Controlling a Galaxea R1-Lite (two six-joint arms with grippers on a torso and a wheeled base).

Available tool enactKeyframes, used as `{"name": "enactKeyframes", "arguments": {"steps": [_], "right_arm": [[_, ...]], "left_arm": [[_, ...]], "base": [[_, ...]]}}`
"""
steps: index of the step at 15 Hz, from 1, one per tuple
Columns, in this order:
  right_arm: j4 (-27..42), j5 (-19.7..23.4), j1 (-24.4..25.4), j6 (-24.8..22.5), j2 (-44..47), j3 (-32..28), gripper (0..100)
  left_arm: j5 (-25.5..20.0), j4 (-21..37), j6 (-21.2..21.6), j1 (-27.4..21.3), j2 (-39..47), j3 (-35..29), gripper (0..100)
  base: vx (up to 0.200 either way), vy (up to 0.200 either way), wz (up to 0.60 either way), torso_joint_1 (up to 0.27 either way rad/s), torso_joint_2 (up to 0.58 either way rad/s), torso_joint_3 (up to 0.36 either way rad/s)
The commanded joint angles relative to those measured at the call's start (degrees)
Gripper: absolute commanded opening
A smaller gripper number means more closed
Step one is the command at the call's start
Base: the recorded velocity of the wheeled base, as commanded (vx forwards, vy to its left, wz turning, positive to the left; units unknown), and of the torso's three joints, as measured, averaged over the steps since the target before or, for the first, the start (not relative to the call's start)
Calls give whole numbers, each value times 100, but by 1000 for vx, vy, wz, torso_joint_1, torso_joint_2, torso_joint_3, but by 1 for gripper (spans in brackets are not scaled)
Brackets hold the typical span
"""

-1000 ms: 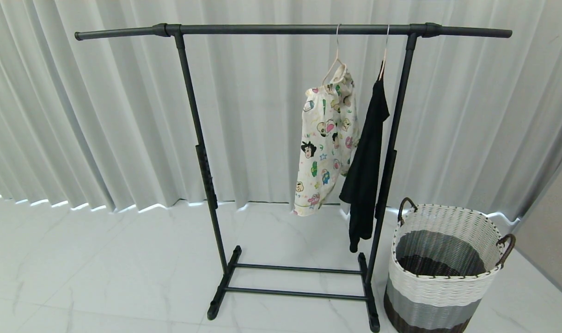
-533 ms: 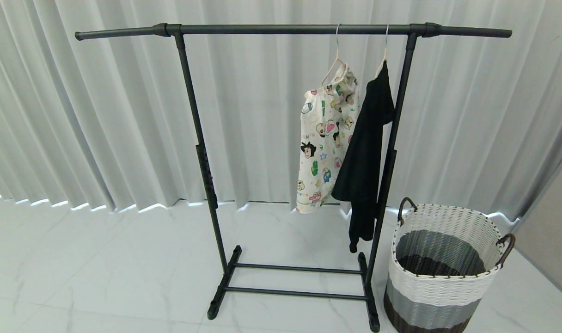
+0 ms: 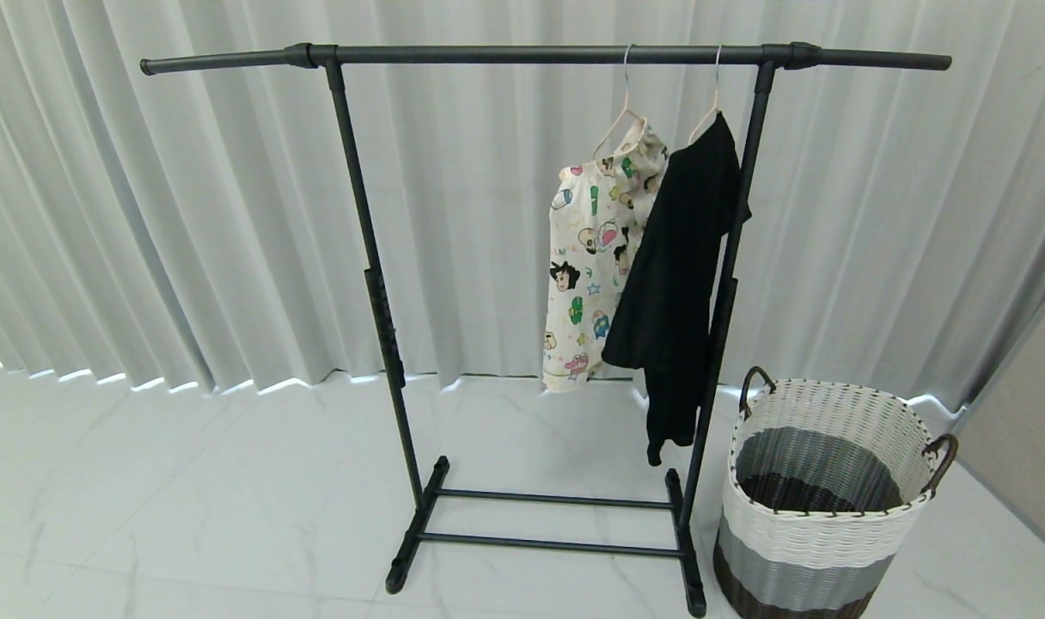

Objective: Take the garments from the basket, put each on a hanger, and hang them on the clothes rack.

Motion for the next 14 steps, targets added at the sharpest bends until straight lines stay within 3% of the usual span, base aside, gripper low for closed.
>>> {"name": "enactKeyframes", "arguments": {"steps": [1, 5, 8, 9, 11, 14], "right_arm": [[6, 23, -1, 82, -1, 0, 100], [392, 1043, -1, 671, 8, 0, 100], [392, 1104, -1, 688, 8, 0, 100], [401, 1306, -1, 688, 8, 0, 100], [665, 2168, -1, 627, -1, 0, 100], [682, 2212, -1, 557, -1, 0, 100]], "left_arm": [[-45, 18, -51, -548, 43, 0, 100], [-36, 9, -148, -539, 7, 0, 100], [-36, 18, -157, -162, 166, 0, 100], [-36, 18, -157, 76, 166, 0, 100], [-36, 18, -157, 427, 95, 0, 100], [-36, -9, -262, 489, -204, 0, 100]], "base": [[0, 0, 0, 0, 0, 0], [0, 0, 0, 0, 0, 0], [0, 0, 0, 0, 0, 0], [0, 0, 0, 0, 0, 0], [0, 0, 0, 0, 0, 0], [0, 0, 0, 0, 0, 0]]}}
